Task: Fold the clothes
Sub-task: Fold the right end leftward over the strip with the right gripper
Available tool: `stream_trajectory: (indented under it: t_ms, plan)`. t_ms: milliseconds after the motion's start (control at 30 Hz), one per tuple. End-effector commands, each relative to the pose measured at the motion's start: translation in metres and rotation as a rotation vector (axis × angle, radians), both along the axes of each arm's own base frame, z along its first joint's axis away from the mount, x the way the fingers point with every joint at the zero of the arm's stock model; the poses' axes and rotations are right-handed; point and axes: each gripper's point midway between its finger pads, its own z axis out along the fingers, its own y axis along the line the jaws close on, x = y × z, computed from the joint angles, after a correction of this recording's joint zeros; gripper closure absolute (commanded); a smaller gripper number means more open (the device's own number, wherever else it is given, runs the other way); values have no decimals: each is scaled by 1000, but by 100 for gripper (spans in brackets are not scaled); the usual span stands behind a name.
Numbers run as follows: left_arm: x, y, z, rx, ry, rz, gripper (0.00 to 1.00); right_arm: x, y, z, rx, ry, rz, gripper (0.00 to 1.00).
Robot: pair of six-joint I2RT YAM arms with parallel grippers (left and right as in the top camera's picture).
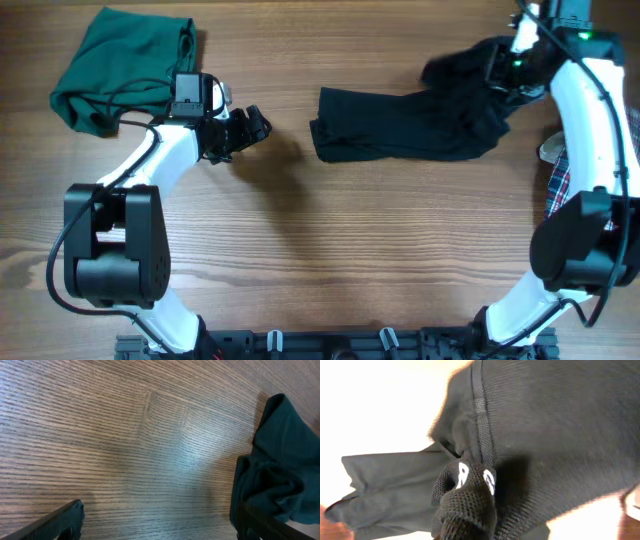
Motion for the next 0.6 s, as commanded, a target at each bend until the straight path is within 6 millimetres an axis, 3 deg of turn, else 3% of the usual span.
stream_trajectory:
  t_ms: [0,333,567]
  plan:
    - [5,0,14,-9,-36,-8,4,6,23,21,8,-52,4,96]
    - [5,0,14,-9,-35,-8,4,-1,92,22,103,-33,85,96]
    - [5,0,14,-9,-36,-8,4,-13,162,24,140,-37,223,96]
